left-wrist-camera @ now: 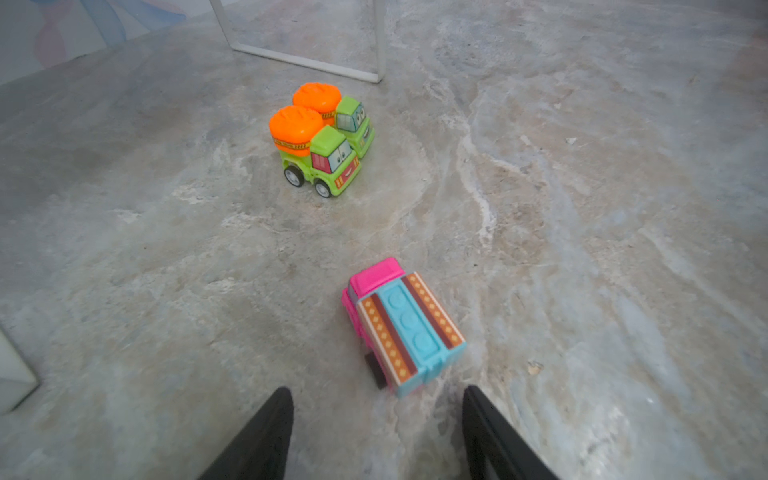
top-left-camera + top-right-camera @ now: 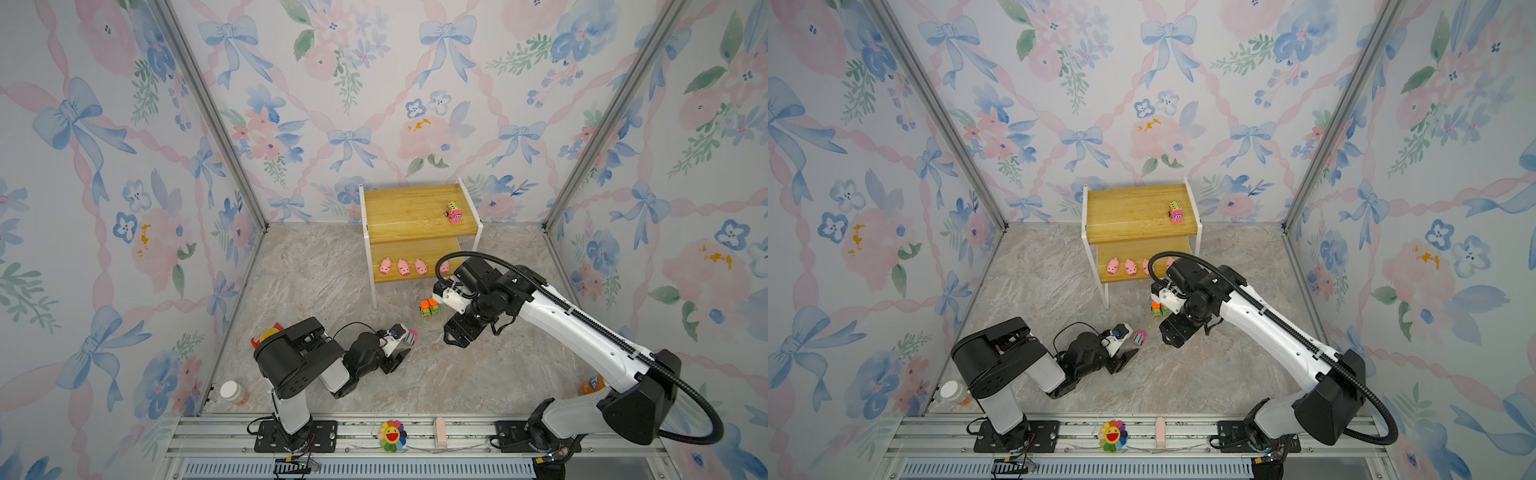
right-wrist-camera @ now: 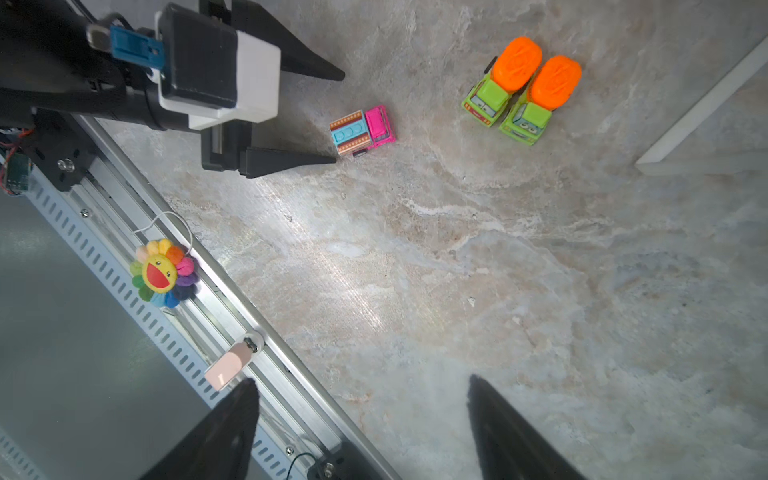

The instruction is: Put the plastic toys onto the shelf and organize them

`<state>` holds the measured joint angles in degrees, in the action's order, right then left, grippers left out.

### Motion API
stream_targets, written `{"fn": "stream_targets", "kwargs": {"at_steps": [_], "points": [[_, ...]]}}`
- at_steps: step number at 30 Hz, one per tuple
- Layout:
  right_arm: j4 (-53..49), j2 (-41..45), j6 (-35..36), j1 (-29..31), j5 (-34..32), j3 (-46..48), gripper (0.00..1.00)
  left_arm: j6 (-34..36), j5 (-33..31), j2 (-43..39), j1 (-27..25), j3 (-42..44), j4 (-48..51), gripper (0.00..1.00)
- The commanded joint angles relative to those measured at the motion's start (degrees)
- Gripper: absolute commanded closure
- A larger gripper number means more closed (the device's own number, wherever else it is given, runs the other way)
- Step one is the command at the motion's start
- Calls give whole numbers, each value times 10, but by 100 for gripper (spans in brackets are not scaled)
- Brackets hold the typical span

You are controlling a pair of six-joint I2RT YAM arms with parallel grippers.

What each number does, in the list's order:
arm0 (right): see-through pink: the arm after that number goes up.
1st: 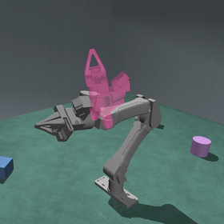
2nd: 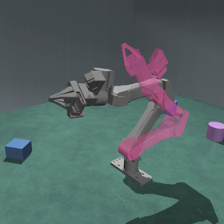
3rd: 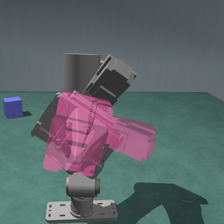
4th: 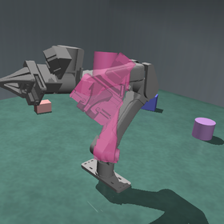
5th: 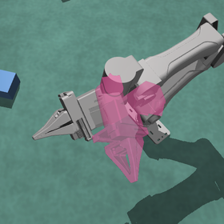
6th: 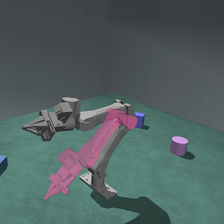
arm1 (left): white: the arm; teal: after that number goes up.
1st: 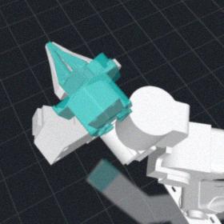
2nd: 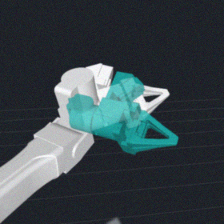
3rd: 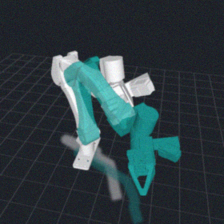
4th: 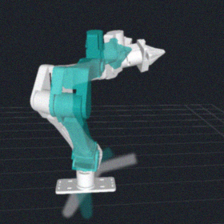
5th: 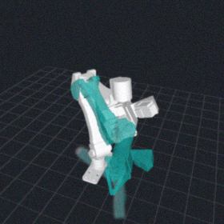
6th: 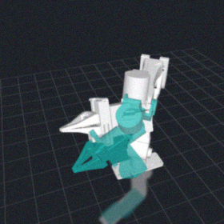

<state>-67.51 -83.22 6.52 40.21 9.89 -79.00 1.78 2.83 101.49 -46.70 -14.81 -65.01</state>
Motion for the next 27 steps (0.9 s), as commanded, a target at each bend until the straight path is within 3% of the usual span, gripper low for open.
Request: {"fn": "stream_targets", "kwargs": {"at_steps": [1, 14, 22, 27], "points": [[-30, -18, 11, 7, -26, -20, 19, -45, 10, -10, 1, -9, 6, 32], [-1, -21, 6, 8, -22, -4, 18, -47, -13, 17, -25, -40, 3, 28], [6, -4, -5, 7, -28, 8, 18, -44, -18, 63, -26, -60, -24, 45], [6, -1, -10, 7, -32, 9, 20, -28, -17, 77, -24, -65, -30, 65]]}}
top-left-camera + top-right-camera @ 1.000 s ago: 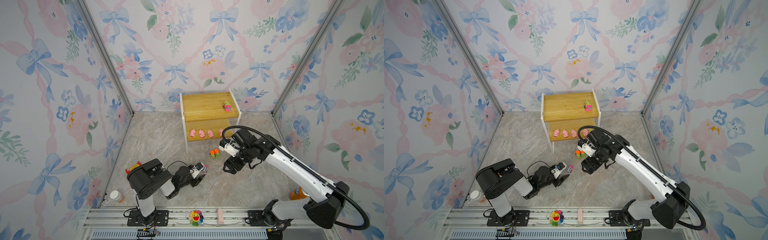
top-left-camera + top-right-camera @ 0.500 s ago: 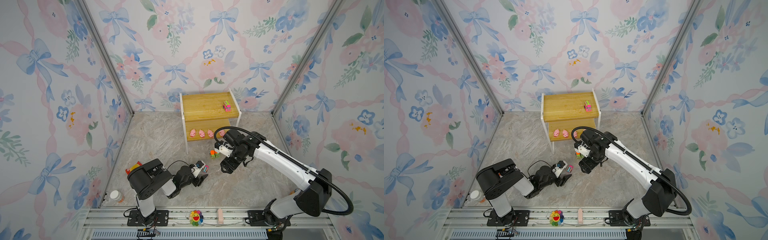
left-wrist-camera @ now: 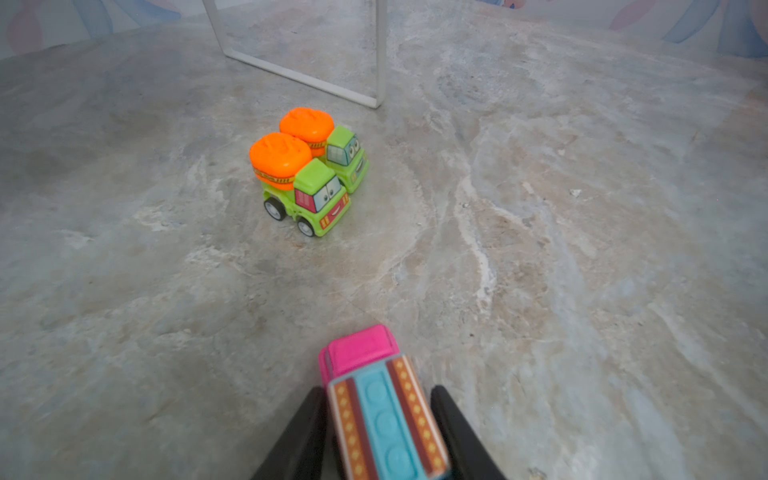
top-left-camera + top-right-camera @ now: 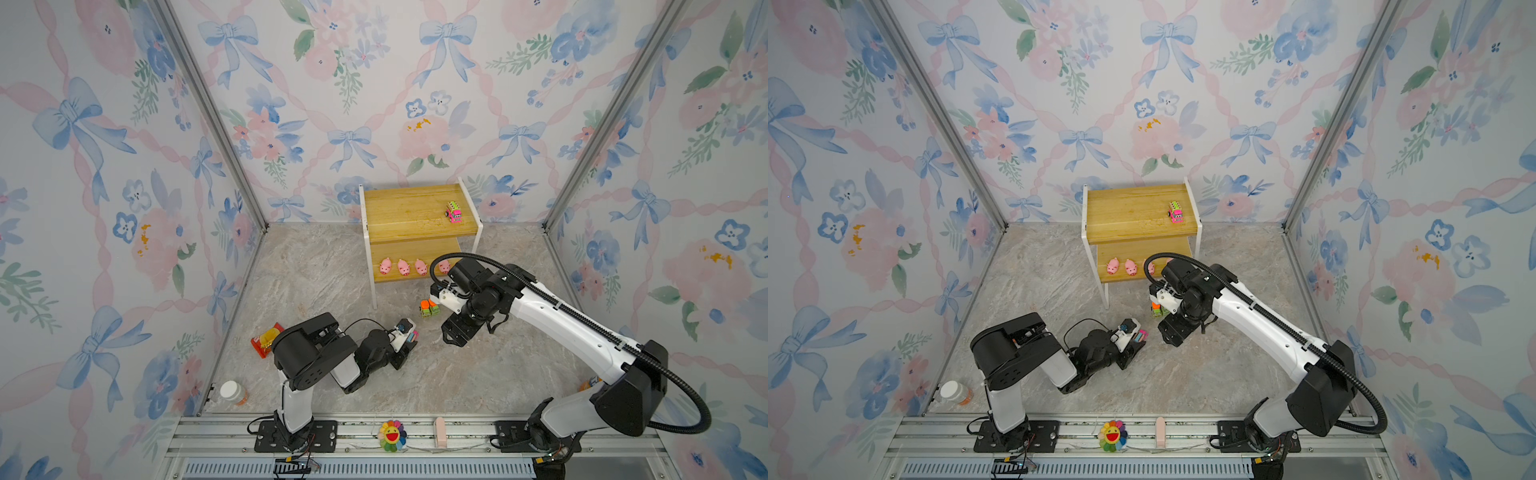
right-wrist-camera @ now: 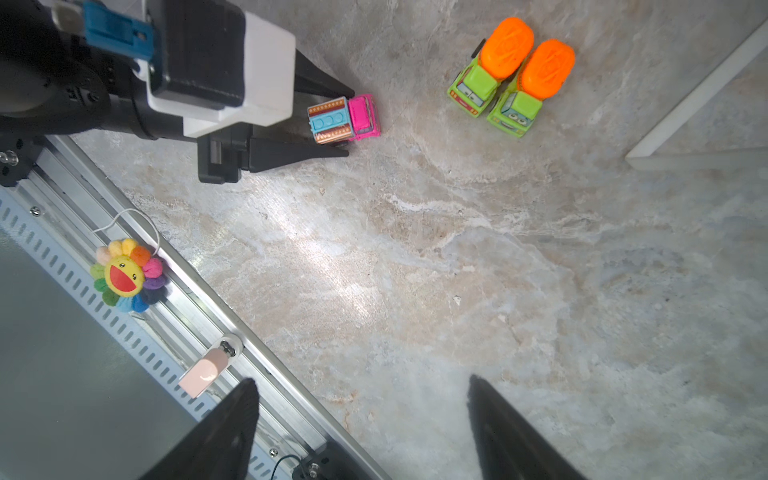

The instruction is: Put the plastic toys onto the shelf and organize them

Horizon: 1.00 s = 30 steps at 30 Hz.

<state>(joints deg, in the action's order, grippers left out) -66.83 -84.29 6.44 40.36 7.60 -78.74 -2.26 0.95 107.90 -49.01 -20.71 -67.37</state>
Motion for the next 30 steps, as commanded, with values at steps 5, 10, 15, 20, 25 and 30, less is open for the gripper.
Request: {"fn": "stream_targets", "kwargs": {"at_steps": [5, 10, 15, 20, 25, 30], "points": [[-2, 6, -11, 5, -6, 9, 22, 49, 20, 12, 4, 1, -7, 66], [-4, 5, -15, 6, -3, 9, 23, 93, 52, 1, 14, 21, -7, 64], [-1, 2, -21, 7, 6, 15, 24, 130, 122, -12, 28, 39, 0, 57], [-3, -10, -4, 19, 17, 29, 25, 165, 197, -5, 38, 47, 5, 50], [-11, -34, 26, 37, 15, 28, 25, 175, 180, -1, 42, 51, 5, 51], [-13, -49, 27, 37, 13, 20, 25, 163, 173, -8, 46, 51, 5, 50]]}}
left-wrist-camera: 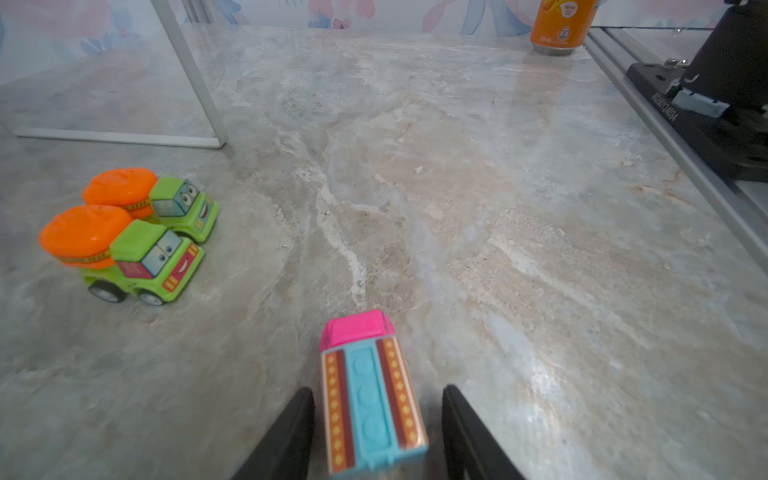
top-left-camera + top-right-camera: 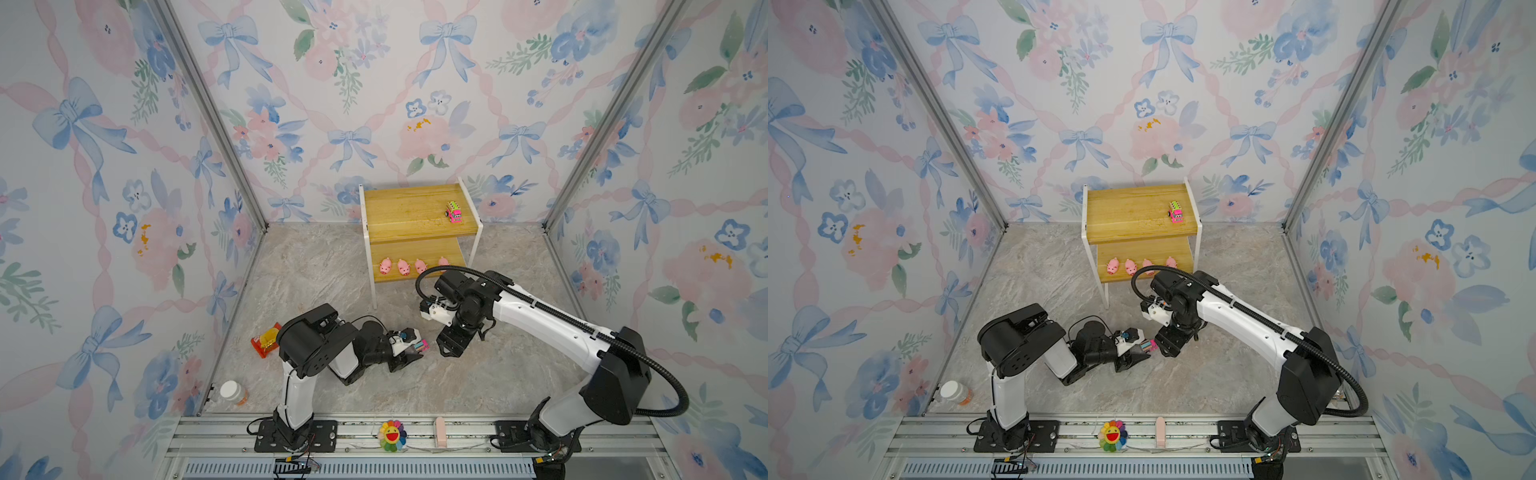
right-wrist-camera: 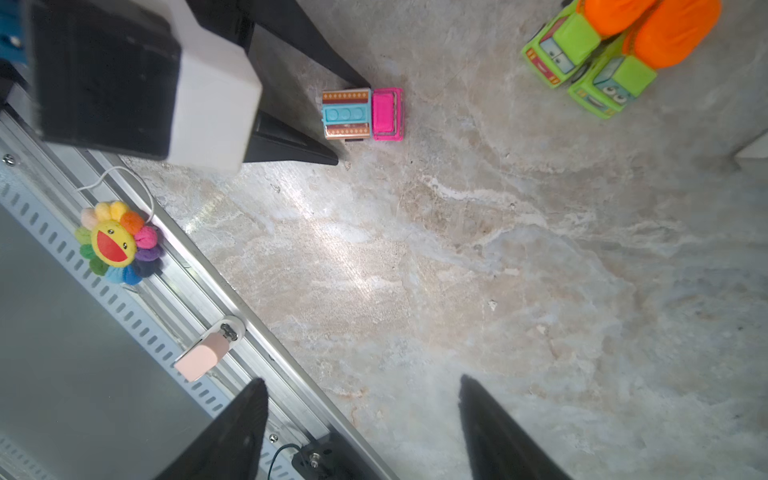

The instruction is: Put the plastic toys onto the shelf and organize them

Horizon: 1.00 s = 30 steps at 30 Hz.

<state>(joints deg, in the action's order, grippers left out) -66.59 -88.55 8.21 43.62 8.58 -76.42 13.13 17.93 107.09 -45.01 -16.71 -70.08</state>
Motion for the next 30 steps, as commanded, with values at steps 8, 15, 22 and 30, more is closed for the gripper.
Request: {"fn": "stream_targets", "kwargs": {"at_steps": [8, 15, 22, 30], "points": [[-13, -5, 6, 4, 2, -1, 25, 3, 61, 21, 6, -18, 32, 51], [-8, 3, 12, 4, 3, 11, 26, -3, 74, 37, 7, -46, 32, 50], [-8, 7, 13, 4, -1, 11, 26, -1, 121, 63, 18, -66, 32, 54], [-3, -7, 35, 3, 17, 16, 26, -9, 109, 37, 35, -44, 31, 49]]}}
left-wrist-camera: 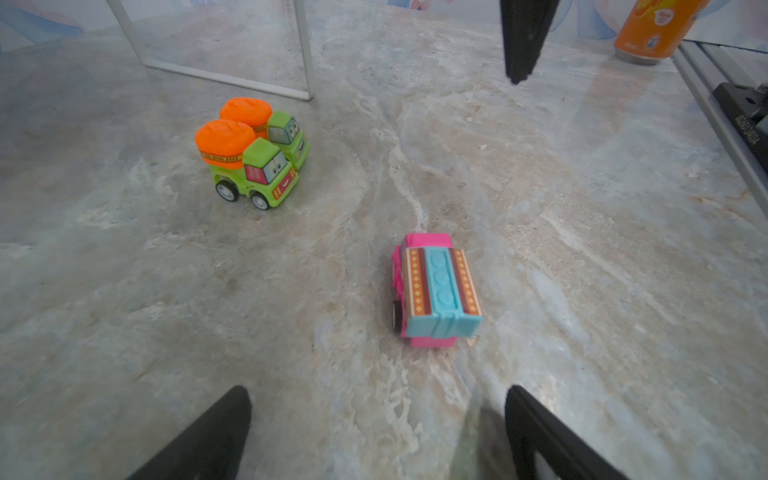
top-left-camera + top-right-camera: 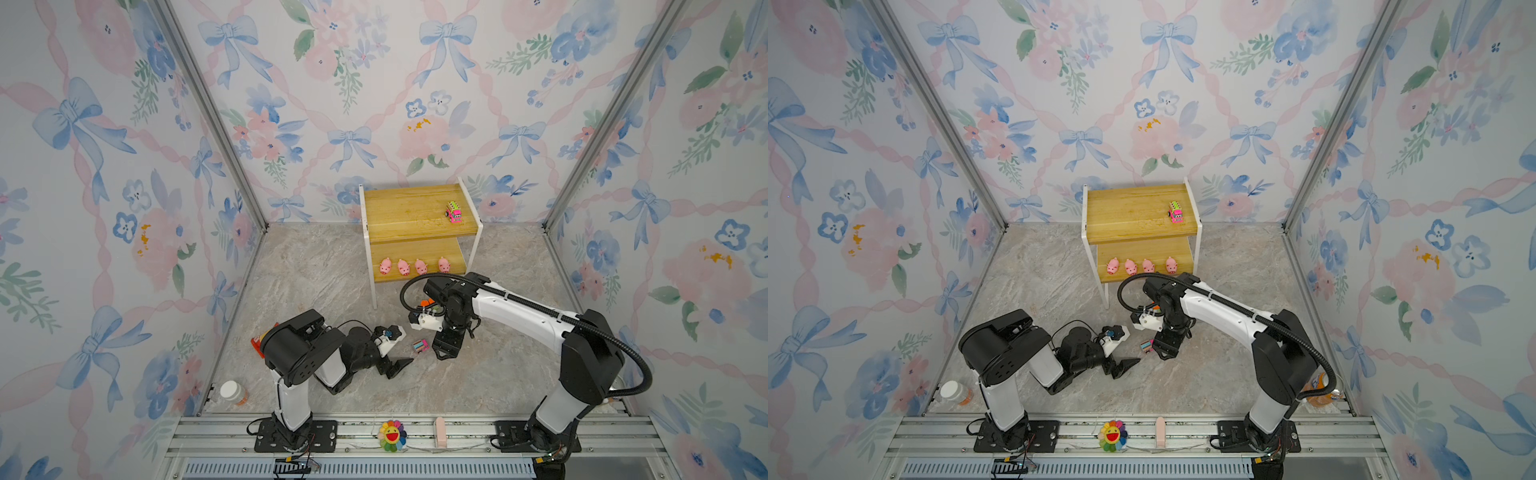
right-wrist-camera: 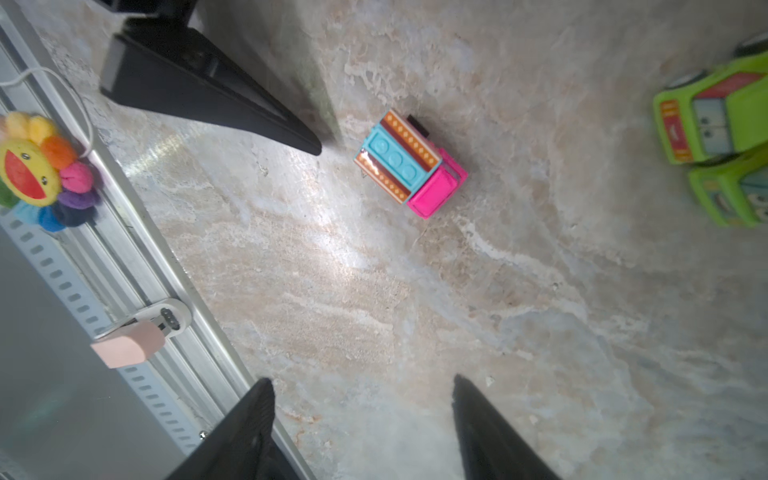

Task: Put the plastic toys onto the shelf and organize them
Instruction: 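Open the left gripper off the truck while the right gripper moves over it, then lower the right gripper around the pink-and-teal truck and close it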

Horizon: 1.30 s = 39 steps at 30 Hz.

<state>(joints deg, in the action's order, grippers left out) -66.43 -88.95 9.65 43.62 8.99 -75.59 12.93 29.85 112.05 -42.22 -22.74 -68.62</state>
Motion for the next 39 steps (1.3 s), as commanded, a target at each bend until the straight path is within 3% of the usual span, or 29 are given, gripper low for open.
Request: {"fn": "stream_targets", "kwargs": {"at_steps": [1, 4, 5, 6, 18, 29, 39], "points": [[-3, -7, 26, 3, 15, 8, 26, -14, -24, -20, 10, 23, 17, 49], [6, -22, 61, 4, 18, 11, 25, -43, -48, -42, 24, 42, 17, 39], [11, -27, 75, 6, 18, 11, 25, -51, -57, -48, 26, 49, 17, 4], [16, -33, 90, 7, 20, 12, 25, -57, -62, -53, 27, 56, 17, 2], [90, -117, 259, 7, -20, -19, 33, -86, -106, -80, 27, 116, -33, 4], [176, -163, 334, 5, -22, -25, 39, -78, -113, -73, 27, 124, -36, 4], [188, -184, 346, 15, -8, -23, 42, -77, -120, -64, 27, 129, -42, 4]]}}
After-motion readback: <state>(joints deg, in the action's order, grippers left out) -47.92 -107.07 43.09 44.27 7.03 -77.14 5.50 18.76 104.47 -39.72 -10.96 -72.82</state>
